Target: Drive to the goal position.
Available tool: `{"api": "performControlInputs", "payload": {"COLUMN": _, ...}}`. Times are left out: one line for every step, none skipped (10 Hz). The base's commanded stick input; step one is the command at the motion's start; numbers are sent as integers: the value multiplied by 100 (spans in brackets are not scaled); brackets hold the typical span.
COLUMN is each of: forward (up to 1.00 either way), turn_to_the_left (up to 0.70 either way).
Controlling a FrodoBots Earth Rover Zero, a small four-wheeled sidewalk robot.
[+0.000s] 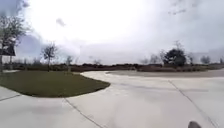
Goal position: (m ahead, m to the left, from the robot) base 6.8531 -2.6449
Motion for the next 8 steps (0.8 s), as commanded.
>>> {"api": "performControlInputs", "payload": {"forward": 100, "turn_to_the_left": 0}}
{"api": "performControlInputs", "payload": {"forward": 100, "turn_to_the_left": 0}}
{"api": "performControlInputs", "payload": {"forward": 100, "turn_to_the_left": 0}}
{"api": "performControlInputs", "payload": {"forward": 100, "turn_to_the_left": 0}}
{"api": "performControlInputs", "payload": {"forward": 100, "turn_to_the_left": 0}}
{"api": "performControlInputs", "payload": {"forward": 100, "turn_to_the_left": 0}}
{"api": "performControlInputs", "payload": {"forward": 100, "turn_to_the_left": -20}}
{"api": "performControlInputs", "payload": {"forward": 100, "turn_to_the_left": -40}}
